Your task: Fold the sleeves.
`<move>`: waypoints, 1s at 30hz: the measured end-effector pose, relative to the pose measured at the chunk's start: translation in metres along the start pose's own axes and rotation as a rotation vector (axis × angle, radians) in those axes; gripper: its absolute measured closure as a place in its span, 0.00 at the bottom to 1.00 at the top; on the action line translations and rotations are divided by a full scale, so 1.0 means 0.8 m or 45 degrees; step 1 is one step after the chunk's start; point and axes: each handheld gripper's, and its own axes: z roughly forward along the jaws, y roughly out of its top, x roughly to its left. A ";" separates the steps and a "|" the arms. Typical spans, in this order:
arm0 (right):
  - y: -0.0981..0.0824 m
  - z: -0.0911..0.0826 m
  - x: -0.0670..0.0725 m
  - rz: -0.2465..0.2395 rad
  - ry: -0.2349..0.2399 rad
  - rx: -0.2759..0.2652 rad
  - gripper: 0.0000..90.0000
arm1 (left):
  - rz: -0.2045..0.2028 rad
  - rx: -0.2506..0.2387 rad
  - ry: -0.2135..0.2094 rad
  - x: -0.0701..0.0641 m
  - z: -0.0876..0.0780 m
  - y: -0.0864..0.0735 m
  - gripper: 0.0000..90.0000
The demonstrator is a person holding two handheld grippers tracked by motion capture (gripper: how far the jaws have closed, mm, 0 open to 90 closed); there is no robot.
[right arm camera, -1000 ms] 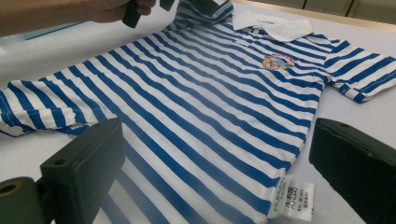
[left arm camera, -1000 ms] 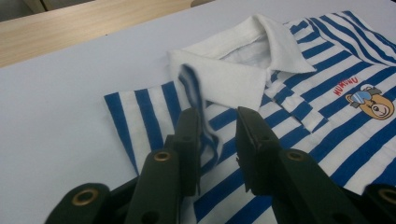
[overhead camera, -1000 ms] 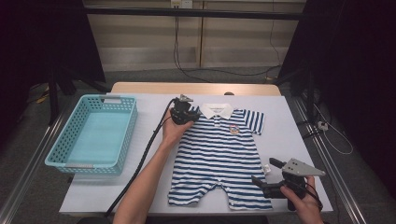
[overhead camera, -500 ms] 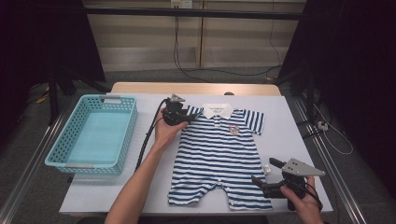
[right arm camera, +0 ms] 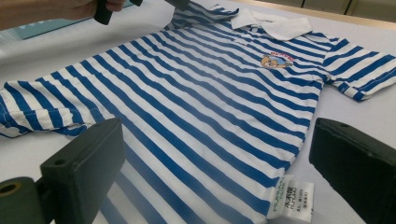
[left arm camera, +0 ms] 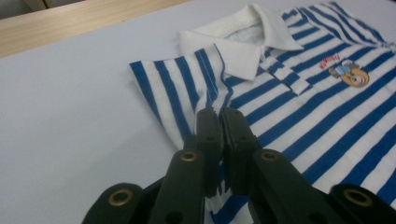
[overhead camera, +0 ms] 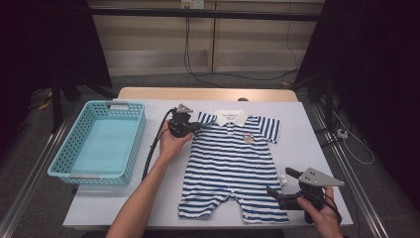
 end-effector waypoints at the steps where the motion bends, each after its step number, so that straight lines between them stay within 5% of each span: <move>1: 0.000 0.000 0.000 -0.001 0.001 0.000 0.03 | 0.030 0.008 -0.009 -0.001 0.000 0.000 0.96; 10: 0.000 0.000 0.000 -0.003 0.004 0.002 0.03 | 0.071 0.050 -0.038 -0.016 0.009 -0.004 0.91; 12: 0.000 0.001 -0.001 -0.002 0.004 0.002 0.03 | 0.039 0.054 -0.044 -0.019 0.012 -0.006 0.91; 14: 0.000 0.001 0.000 -0.001 0.005 0.002 0.03 | 0.072 0.079 -0.053 -0.017 0.013 -0.007 0.93; 16: 0.000 0.000 0.000 -0.002 0.003 0.002 0.03 | 0.034 0.079 -0.059 -0.019 0.016 -0.010 0.93; 30: 0.000 0.000 0.000 -0.002 0.003 0.000 0.03 | 0.025 0.102 -0.099 -0.024 0.019 -0.017 0.81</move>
